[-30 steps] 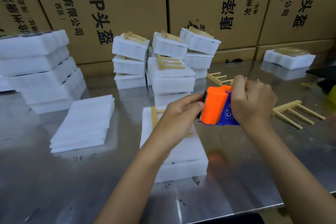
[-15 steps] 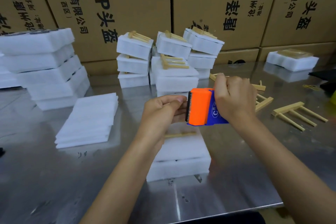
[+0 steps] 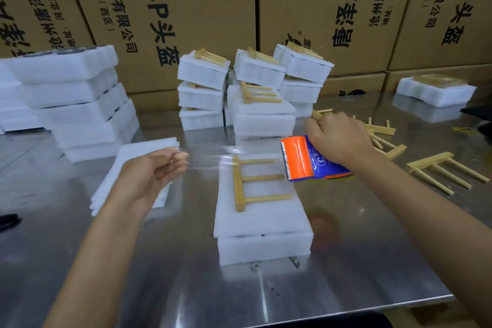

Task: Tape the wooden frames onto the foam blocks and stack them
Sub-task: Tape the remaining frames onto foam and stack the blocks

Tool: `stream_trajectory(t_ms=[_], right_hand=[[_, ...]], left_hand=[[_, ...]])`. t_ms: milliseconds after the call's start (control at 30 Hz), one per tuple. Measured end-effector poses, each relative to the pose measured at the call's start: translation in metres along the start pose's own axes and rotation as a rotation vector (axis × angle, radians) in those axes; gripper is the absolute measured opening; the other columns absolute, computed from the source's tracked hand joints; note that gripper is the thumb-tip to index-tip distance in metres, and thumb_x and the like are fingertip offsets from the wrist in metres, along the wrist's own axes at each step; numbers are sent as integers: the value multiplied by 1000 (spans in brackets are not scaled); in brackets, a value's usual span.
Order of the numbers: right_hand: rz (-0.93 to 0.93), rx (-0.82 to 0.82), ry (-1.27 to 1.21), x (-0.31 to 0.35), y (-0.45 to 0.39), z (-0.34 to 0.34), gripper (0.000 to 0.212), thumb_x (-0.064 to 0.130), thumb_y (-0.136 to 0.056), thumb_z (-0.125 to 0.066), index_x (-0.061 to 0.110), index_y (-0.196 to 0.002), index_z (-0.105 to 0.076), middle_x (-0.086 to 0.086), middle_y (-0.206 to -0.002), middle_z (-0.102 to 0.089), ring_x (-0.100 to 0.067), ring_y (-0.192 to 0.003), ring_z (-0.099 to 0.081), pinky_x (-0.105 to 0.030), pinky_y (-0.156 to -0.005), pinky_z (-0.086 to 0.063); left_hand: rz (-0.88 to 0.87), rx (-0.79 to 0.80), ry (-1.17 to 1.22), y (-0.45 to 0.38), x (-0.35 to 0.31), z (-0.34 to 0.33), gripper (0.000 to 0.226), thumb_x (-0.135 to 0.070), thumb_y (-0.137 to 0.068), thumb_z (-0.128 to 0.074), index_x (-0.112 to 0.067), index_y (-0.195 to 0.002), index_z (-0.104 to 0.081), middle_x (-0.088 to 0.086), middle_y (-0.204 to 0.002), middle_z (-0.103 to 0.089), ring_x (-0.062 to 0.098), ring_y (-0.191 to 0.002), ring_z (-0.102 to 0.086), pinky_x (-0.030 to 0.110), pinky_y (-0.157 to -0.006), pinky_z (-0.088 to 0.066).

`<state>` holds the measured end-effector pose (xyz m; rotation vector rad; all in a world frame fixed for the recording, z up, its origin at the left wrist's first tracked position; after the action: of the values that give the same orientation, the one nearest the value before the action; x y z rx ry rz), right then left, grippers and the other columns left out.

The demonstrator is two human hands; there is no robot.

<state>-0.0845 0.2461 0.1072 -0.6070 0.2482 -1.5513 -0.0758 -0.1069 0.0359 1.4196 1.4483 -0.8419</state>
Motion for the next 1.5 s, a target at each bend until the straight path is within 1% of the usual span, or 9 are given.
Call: stream_trajectory(t_ms=[267,600,867,1000,1100,1200,1267,1367,1500], right_hand=[[-61,327,99,-36,-5,-37,38,45,-99,-30,23,-73,-47,2,-71,-47,-12,-65,-43,-32,-58,-27],[-77,512,114,-40,1,-64,39,50,-100,-29,24,-78,-48,1,-77,-52,-13,-72,-50,-30,-57,-30],[-86,499,146,-40,1,-69,41,54,-100,-29,24,-78,-47,2,-77,-50,-11,-70,-48,-32,-65,-34],[-96,488,150,-43,1,-70,42,54,-99,-29,24,-79,-48,2,-77,-51,-12,-70,-48,-31,-59,-31],[-96,483,150,-44,-1,-71,43,55,-99,-29,23,-79,-50,1,-77,-54,-13,-70,-50,-29,-56,-29],[-99,488,155,-46,-2,-73,43,55,-99,-29,23,-79,-49,1,-77,-54,-13,-70,-50,-29,-56,-29],[-103,494,135,-46,-2,-73,43,55,-99,-30,23,-78,-49,-1,-78,-54,-13,-70,-50,-29,-56,-28],[-91,500,124,-46,-2,-74,43,55,-98,-31,22,-79,-50,-2,-79,-55,-14,-72,-51,-30,-56,-29],[-88,536,143,-51,-3,-75,42,55,-97,-31,23,-81,-53,-1,-81,-56,-14,-73,-53,-30,-57,-30]], left_hand=[[111,-17,-52,-20,19,37,9,-9,-93,-62,-2,-93,-69,14,-86,-76,19,-74,-75,25,-60,-60],[29,-43,-803,-9,47,19,19,4,-74,-79,-4,-83,-65,10,-76,-67,22,-70,-63,34,-73,-52],[-134,95,-927,3,93,-22,14,-8,-91,-65,-20,-97,-67,6,-110,-70,26,-108,-65,40,-97,-51],[-193,162,-1518,12,100,-18,47,-45,-103,-41,-32,-148,-42,-4,-166,-14,25,-153,-9,48,-118,-23],[-150,95,-1650,11,83,-15,75,-46,-101,-43,-18,-160,-6,5,-167,-6,30,-153,-5,49,-121,-20],[-497,105,-1257,23,36,-59,63,-15,-94,-51,-20,-154,-31,2,-144,-49,22,-135,-42,36,-110,-40],[-653,200,-1130,30,22,-109,54,-13,-92,-50,-28,-144,-45,-12,-135,-55,3,-130,-41,14,-109,-33],[-553,342,-1431,11,57,-170,51,-28,-105,-38,-22,-155,-31,1,-163,-25,16,-151,-14,31,-121,-11],[-406,359,-1881,-8,105,-176,58,-43,-106,-14,-22,-160,-6,2,-168,-3,24,-154,2,47,-123,3]])
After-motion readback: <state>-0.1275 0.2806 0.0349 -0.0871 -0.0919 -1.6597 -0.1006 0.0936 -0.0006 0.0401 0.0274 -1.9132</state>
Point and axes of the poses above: each hand's wrist, its own y-axis away from the middle knuckle, its own z-axis out of the back of the hand, x = y × z, the point moved 9 cm from there along -y, towards the middle knuckle
